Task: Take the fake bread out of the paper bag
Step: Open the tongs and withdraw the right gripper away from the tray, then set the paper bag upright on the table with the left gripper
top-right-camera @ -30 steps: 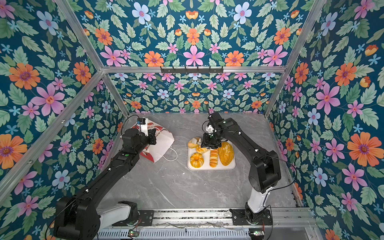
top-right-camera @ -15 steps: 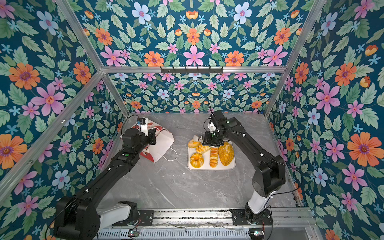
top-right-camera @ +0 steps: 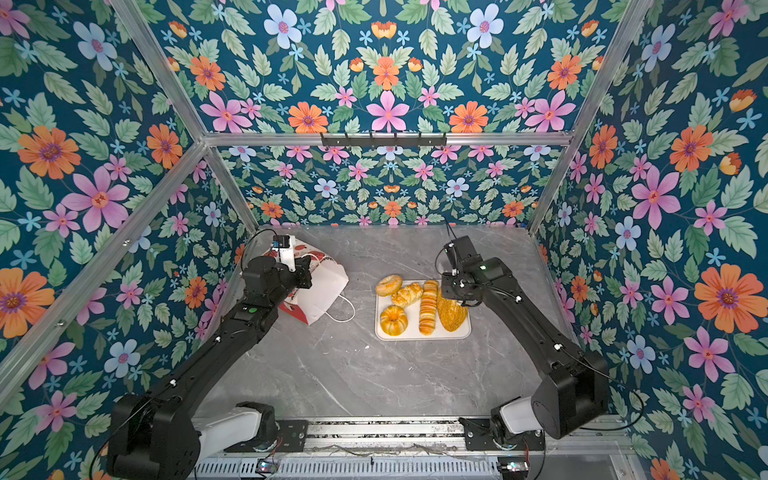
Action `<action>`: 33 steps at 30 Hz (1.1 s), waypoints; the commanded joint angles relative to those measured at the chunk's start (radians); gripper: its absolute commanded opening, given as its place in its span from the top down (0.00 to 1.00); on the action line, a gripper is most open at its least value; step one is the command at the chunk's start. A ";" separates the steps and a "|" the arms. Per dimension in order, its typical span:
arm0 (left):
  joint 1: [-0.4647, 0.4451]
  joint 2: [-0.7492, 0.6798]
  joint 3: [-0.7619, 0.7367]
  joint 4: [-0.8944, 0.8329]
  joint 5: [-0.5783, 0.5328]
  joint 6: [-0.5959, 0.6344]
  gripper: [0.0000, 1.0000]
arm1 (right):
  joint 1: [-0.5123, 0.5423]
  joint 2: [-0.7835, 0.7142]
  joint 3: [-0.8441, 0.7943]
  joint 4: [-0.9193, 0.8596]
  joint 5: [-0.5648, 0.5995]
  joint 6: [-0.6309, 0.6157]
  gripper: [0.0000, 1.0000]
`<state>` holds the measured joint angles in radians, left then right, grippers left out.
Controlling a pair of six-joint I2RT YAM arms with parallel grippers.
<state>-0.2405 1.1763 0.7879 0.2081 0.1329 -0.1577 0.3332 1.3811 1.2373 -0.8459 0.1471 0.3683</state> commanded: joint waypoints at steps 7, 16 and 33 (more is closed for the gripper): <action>0.001 -0.024 0.025 0.025 0.056 -0.031 1.00 | -0.213 -0.048 -0.246 0.197 0.104 0.005 0.63; 0.001 -0.066 0.117 -0.040 0.108 -0.079 1.00 | -0.335 0.064 -0.359 0.244 0.032 0.084 0.59; -0.001 -0.024 0.236 0.082 0.294 -0.428 1.00 | -0.350 -0.002 -0.470 0.312 -0.001 0.117 0.25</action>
<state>-0.2417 1.1427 1.0161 0.1978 0.3832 -0.4812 -0.0166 1.4048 0.7765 -0.5495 0.1410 0.4690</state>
